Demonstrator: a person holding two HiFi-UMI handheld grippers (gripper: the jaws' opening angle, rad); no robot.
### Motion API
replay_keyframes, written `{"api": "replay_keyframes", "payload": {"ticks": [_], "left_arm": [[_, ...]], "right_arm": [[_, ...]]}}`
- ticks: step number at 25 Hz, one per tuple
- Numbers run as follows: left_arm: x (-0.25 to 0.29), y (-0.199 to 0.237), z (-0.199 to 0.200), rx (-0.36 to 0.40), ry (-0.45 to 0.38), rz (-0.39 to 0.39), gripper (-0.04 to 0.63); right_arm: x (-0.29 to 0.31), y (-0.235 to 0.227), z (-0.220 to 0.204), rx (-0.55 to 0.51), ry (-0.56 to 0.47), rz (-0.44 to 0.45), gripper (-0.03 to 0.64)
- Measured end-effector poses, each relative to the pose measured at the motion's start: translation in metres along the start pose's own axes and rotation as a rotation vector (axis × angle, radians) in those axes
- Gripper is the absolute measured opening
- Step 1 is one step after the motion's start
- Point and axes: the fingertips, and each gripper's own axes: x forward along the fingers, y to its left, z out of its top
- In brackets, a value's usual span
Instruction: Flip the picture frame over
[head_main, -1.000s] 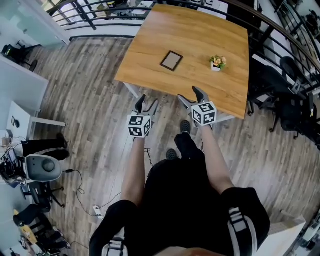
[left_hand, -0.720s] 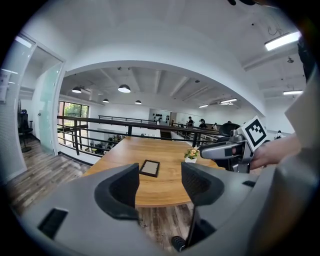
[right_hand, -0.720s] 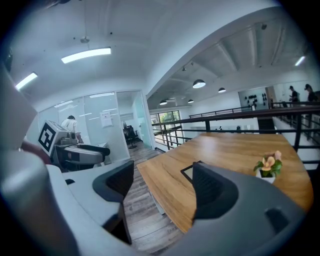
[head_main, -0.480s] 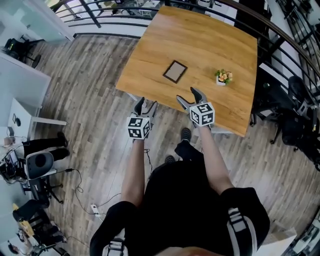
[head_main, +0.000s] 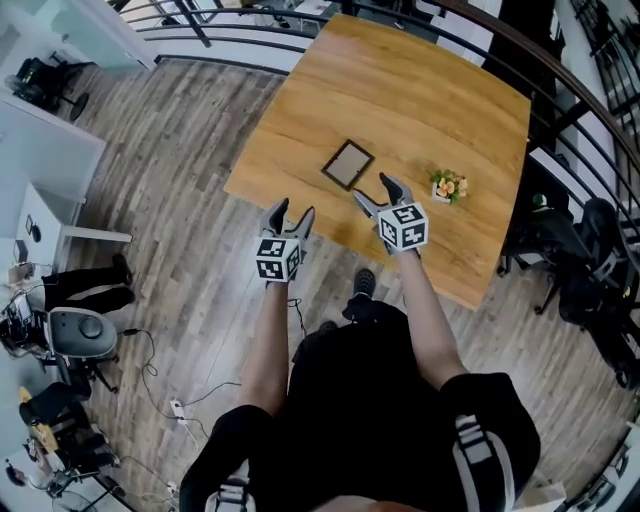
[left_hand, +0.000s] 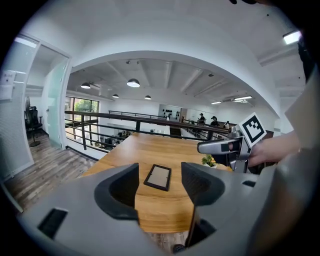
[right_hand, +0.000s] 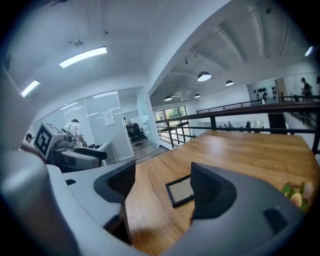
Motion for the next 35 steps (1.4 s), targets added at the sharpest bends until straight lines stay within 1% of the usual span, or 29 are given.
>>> {"api": "replay_keyframes", "payload": {"ticks": [6,9,12,15,20,24,30,35], "left_arm": [[0.028,0.009,0.010,-0.020,-0.003,0.052,0.272],[0.038,0.016,0.008,-0.032,0.009,0.074,0.272],[0.048,0.023,0.011,-0.036,0.014,0.079,0.271],[0.062,0.024,0.012,-0.039,0.021,0.067,0.272],[0.092,0.031,0.000,-0.055,0.053,0.042,0.272],[0.117,0.035,-0.014,-0.072,0.103,0.008,0.272],[0.146,0.053,-0.019,-0.070,0.134,-0.032,0.272],[0.167,0.063,-0.038,-0.074,0.181,-0.067,0.270]], "right_arm": [[0.029,-0.021,0.009,-0.033,0.030,0.057,0.341],[0.036,-0.031,0.008,-0.043,0.048,0.068,0.341],[0.046,-0.038,0.014,-0.044,0.045,0.068,0.335],[0.053,-0.043,0.014,-0.030,0.049,0.068,0.330],[0.065,-0.052,-0.001,-0.043,0.090,0.058,0.330],[0.074,-0.067,-0.013,-0.015,0.124,0.030,0.330],[0.097,-0.083,-0.018,0.029,0.123,-0.015,0.328],[0.108,-0.095,-0.034,0.067,0.139,-0.053,0.328]]}}
